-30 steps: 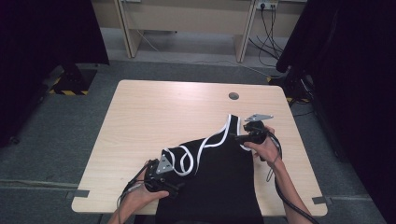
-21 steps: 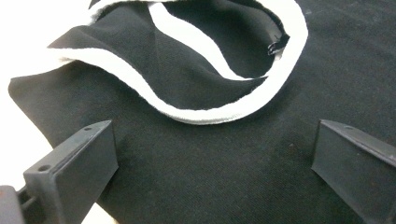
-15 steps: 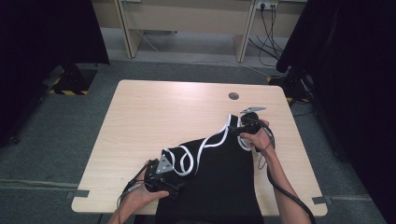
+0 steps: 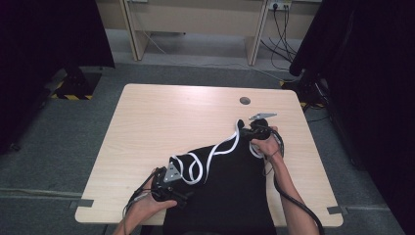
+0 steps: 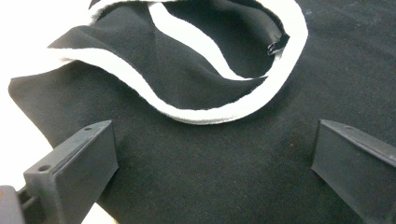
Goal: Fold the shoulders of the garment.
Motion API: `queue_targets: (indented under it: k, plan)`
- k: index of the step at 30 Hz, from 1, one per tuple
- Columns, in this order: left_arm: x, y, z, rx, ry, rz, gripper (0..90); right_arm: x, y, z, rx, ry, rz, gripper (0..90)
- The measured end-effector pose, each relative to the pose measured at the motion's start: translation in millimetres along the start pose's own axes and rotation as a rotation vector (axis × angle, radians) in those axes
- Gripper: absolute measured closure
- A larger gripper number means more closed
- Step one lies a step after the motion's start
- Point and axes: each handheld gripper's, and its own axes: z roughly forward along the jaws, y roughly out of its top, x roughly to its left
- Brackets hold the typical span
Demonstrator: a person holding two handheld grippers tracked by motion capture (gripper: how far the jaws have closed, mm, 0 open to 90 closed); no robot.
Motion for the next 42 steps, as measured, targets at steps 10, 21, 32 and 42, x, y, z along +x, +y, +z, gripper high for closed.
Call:
queue_targets:
  k: [10,21,32,42]
  plan:
    - [0.0,0.0,0.0,0.0,0.001,0.0,0.0,23.0,-2.2,-37.1,-0.101,0.087,-0.041,83.0]
    - [0.0,0.0,0.0,0.0,0.002,-0.001,0.0,52.3,-23.9,-78.9,-0.191,0.161,-0.09,83.0]
    - [0.0,0.0,0.0,0.0,0.002,-0.001,0.0,72.9,-51.5,-99.8,-0.176,0.144,-0.113,60.5]
    - [0.0,0.0,0.0,0.0,0.002,-0.001,0.0,77.1,-49.0,-101.6,-0.139,0.131,-0.146,54.3]
